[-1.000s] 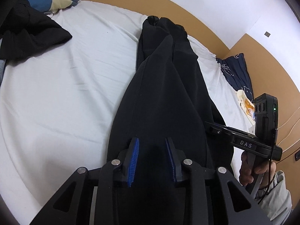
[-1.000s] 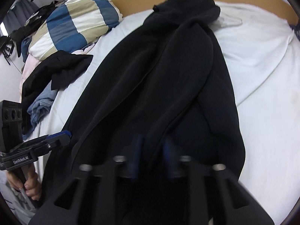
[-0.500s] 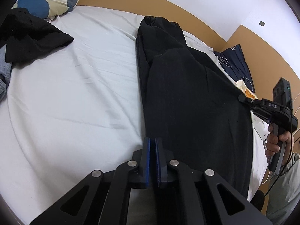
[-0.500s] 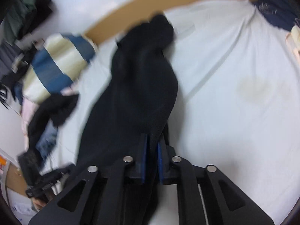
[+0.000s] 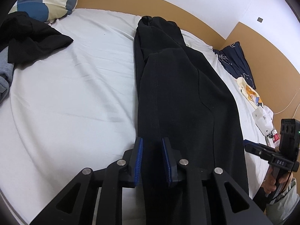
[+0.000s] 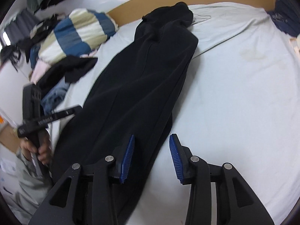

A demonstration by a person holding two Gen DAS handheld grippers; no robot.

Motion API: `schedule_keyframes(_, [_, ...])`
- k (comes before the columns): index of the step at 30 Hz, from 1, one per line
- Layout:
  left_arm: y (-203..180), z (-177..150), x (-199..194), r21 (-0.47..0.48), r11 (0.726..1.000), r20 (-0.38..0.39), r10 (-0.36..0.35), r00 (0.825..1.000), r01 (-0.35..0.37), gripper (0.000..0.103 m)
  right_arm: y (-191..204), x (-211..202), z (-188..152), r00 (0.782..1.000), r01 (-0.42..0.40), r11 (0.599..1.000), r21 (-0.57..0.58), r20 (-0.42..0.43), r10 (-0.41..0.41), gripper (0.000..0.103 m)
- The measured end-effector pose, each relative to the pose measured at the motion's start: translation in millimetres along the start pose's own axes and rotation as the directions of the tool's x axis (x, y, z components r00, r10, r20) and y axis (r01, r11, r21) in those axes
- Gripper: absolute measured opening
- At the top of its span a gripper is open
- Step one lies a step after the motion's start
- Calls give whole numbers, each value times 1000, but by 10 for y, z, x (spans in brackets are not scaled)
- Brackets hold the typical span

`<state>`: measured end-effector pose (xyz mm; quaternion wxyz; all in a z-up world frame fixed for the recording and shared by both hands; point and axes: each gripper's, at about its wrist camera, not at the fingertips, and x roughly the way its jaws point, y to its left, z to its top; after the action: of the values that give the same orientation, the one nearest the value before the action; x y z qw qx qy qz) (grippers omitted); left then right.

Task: Fold clothes
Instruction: 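Open both grippers and release the black sweatpants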

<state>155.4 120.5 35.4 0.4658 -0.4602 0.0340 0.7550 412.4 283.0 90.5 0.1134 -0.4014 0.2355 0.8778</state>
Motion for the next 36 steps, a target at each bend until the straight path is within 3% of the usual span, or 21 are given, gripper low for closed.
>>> schedule_keyframes(4, [-55, -68, -15, 16, 999, 27, 40, 999, -41, 26, 131, 56, -98, 1000, 27, 999, -40, 12, -26, 34])
schedule_keyframes(5, [-69, -79, -13, 19, 999, 30, 48, 998, -49, 26, 185, 78, -107, 998, 57, 997, -44, 11, -57, 16])
schedule_keyframes(6, [-84, -88, -10, 22, 998, 31, 55, 998, -56, 26, 234, 93, -118, 996, 85, 995, -46, 10, -85, 8])
schedule_keyframes(9, [-127, -106, -8, 40, 997, 30, 66, 997, -67, 28, 235, -10, -184, 992, 121, 993, -15, 37, -120, 4])
schedule_keyframes(12, [-153, -123, -42, 58, 997, 33, 56, 998, -58, 30, 250, -175, -226, 979, 182, 983, 24, 94, -183, 4])
schedule_keyframes(15, [-156, -156, -70, 68, 997, 30, 44, 999, -46, 30, 311, -195, -242, 982, 179, 984, 19, 65, -180, 5])
schedule_keyframes(21, [-103, -219, -119, 65, 997, 28, 38, 999, -40, 31, 487, -474, -621, 987, 122, 992, -26, 109, -119, 26])
schedule_keyframes(23, [-88, -242, -161, 69, 997, 35, 31, 999, -33, 32, 501, -577, -864, 986, 127, 991, -35, 109, -123, 26])
schedule_keyframes(28, [-79, -317, -277, 74, 997, 60, 7, 998, -11, 33, 586, -706, -1401, 997, 14, 998, -59, 79, -9, 26])
schedule_keyframes(33, [-98, -436, -352, 76, 997, 74, -8, 997, 3, 36, 779, -551, -1588, 999, 23, 995, -93, 27, -21, 26])
schedule_keyframes(36, [-120, -499, -366, 81, 997, 75, -14, 997, 8, 37, 873, -437, -1585, 998, 69, 989, -132, 21, -67, 26])
